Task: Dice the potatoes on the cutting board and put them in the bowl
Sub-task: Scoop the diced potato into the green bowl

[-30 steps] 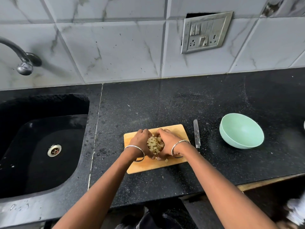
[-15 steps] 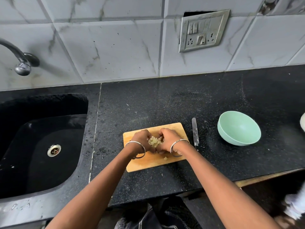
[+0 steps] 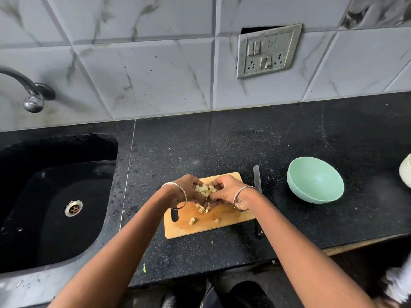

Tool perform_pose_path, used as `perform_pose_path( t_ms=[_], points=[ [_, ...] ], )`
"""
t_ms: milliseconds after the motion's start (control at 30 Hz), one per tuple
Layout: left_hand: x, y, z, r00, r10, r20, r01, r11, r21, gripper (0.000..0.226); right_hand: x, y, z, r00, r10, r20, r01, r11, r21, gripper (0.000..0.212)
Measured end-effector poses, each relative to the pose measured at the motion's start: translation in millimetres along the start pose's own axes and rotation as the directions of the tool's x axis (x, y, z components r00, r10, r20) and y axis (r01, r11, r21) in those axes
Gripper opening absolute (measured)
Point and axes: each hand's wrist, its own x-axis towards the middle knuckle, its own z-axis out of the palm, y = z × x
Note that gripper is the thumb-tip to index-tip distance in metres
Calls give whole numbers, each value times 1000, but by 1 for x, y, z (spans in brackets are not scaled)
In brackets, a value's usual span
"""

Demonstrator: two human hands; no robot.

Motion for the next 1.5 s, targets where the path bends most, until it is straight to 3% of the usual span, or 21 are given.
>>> perform_pose_path(
  t_ms=[233,467,700,800,900,967,1033,1133,1233,1433,1500],
  points=[
    [6,38,8,998,60,15,-60,998,21,41,-15,-10,-40,998,-55,23,54,997,63,29],
    [31,118,43,979,146,145,-137,988,-72,29,-53,-9,-124,995,-89,-44,95,980,175,30],
    [67,196,112,931,118,345,-84,990,-111,22,-87,32,-210,983,-25,-180,77,955,286,25],
    [89,209,143,947,66,315,-69,998,-1,32,-93,50,-229,972,49,-230,23,954,299,25],
    [101,217,169,968,73,240,-145,943,300,44,-84,69,-234,944,158,-289,-95,970,222,32],
    [100,222,181,980,120,156,-183,853,490,51,-75,81,-236,909,147,-390,-168,985,-21,30],
    [101,223,191,983,140,121,-185,793,581,51,-68,88,-239,879,52,-474,-234,913,-334,31],
    [102,220,196,986,157,51,-155,769,621,41,-63,88,-236,900,-6,-437,-248,816,-522,36],
    [98,217,192,986,163,-18,-122,797,591,35,-62,86,-225,915,-4,-403,-240,796,-555,32],
    [88,201,166,988,129,-82,-80,893,442,31,-60,84,-209,935,43,-351,-176,917,-358,33],
    [85,196,158,990,128,-65,-99,938,331,24,-62,78,-214,911,54,-408,-203,922,-330,26]
  ],
)
